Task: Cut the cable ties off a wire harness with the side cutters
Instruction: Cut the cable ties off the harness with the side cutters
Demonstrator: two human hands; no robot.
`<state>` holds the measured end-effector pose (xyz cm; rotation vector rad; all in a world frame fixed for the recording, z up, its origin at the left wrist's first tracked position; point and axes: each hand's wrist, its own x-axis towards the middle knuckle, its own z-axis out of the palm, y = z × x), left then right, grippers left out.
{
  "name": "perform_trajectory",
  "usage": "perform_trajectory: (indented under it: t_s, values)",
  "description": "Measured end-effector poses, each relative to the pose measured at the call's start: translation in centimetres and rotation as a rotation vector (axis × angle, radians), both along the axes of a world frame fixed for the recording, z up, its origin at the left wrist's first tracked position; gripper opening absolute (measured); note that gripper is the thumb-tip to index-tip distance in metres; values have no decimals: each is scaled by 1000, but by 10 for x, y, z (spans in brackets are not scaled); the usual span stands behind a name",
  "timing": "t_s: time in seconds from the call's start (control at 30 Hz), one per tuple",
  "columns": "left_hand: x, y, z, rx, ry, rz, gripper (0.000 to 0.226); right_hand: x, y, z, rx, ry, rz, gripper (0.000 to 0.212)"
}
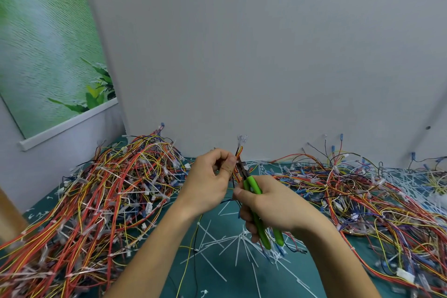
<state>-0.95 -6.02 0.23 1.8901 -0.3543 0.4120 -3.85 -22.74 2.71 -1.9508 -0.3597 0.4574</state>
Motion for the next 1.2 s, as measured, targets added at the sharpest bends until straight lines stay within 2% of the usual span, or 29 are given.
perform_trajectory:
  t_s: [0.13,0.33,0.53,0.83,1.0,1.2]
  values:
    - [0,0,1,7,1,-11,18,-2,-2,5,24,37,24,22]
    - [-1,0,1,22,-21,-18,24,-1,-4,4,-10,3,14,21]
    - [-1,1,4,16,-32,-48,20,0,-6,3,-21,-32,-11,19]
    - [-1,2,3,53,-43,-45,21,-5,-6,12,53,61,40,25]
    - [-1,5,4,106,-61,-43,26,-5,-6,12,36,52,52,25]
    - [-5,4,7,56,-62,-77,21,-1,-9,5,13,-24,41,21]
